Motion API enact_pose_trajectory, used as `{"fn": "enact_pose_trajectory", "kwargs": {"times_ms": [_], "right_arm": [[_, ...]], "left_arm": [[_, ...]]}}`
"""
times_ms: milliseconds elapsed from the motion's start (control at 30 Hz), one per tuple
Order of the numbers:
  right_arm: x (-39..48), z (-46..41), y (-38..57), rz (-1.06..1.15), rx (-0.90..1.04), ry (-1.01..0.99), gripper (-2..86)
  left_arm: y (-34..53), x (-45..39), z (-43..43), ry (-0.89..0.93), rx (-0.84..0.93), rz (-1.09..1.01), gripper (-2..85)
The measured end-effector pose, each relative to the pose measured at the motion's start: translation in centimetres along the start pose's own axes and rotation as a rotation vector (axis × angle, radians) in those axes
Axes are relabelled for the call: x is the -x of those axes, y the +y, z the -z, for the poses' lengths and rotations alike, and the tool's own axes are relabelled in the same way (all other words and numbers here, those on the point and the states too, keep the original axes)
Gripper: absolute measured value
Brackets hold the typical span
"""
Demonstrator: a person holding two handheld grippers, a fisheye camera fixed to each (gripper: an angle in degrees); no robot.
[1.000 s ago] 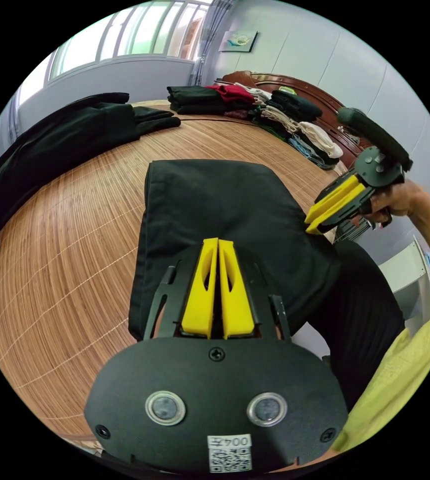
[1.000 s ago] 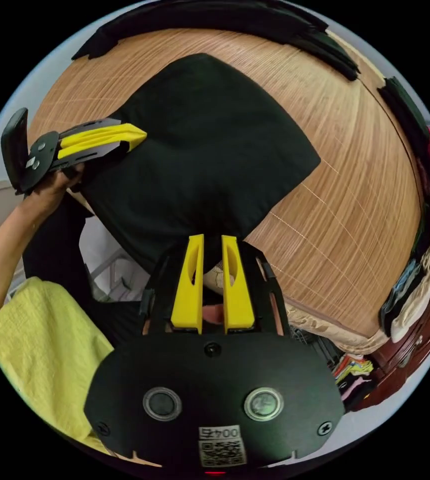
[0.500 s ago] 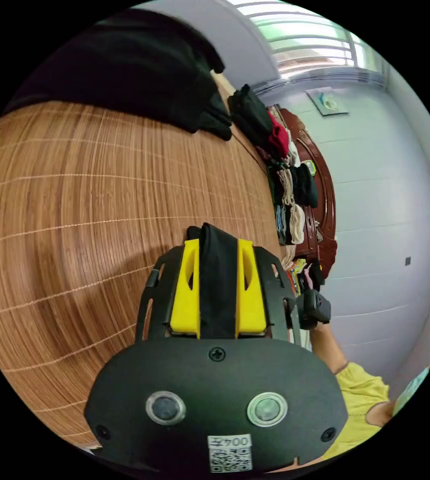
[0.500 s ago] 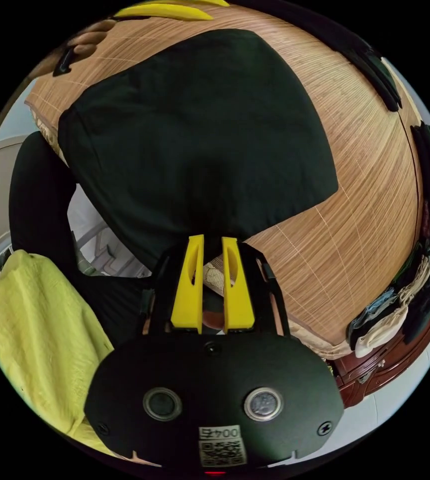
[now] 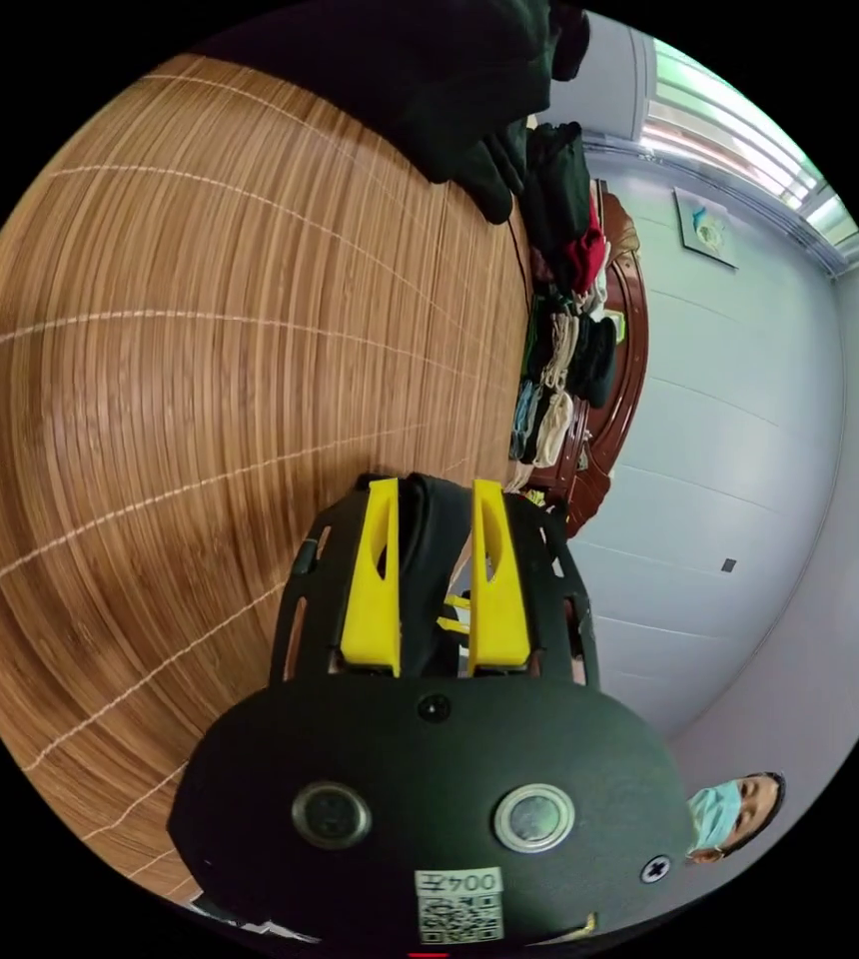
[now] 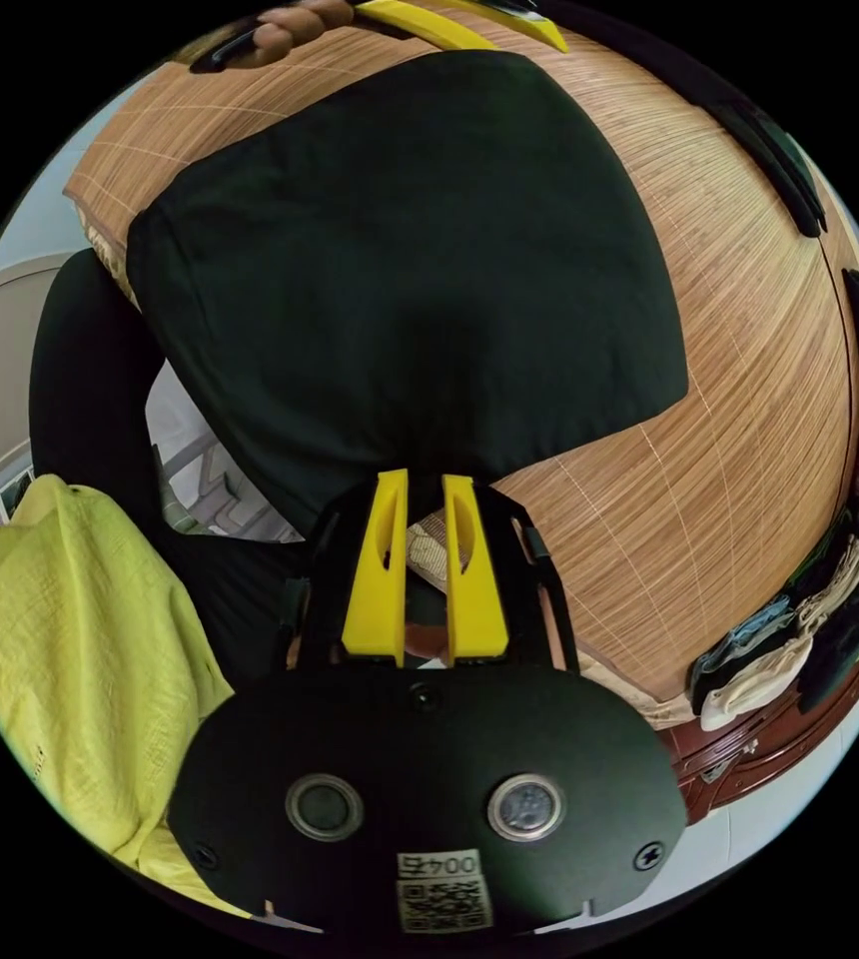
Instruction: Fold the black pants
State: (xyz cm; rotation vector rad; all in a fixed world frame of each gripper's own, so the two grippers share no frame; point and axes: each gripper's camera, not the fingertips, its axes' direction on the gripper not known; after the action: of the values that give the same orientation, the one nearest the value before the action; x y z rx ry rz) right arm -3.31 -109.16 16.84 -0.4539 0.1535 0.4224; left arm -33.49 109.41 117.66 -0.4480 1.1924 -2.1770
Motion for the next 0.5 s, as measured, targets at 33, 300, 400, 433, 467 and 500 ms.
{"fn": "enact_pose_trajectory", "kwargs": {"times_ms": [33, 300, 400, 433, 467, 500], "right_arm": [[-0.1, 0.1, 0.1, -0.001, -0.005, -0.002, 5.9], [-0.8, 0.3, 0.4, -0.001, -0.016, -0.010, 6.0], [-0.9, 0.2, 0.7, -0.001, -0.020, -0.010, 6.0], [-1.0, 0.1, 0.9, -0.001, -0.021, -0.009, 6.0], [-1.0, 0.1, 1.0, 0.001, -0.021, -0.008, 6.1], [-1.0, 0.0, 1.1, 0.001, -0.021, -0.008, 6.1]], "left_arm": [[-0.3, 0.0, 0.2, -0.009, -0.025, 0.003, 7.6], [0.8, 0.4, 0.1, -0.190, -0.155, -0.061, 1.8], [1.6, 0.7, 1.0, -0.075, -0.137, -0.090, 4.0], [1.9, 0.6, 1.2, -0.047, -0.105, -0.094, 4.5], [2.6, 0.0, 1.5, -0.035, -0.090, -0.115, 4.2], [3.2, -0.8, 1.8, -0.035, -0.099, -0.149, 3.7]]}}
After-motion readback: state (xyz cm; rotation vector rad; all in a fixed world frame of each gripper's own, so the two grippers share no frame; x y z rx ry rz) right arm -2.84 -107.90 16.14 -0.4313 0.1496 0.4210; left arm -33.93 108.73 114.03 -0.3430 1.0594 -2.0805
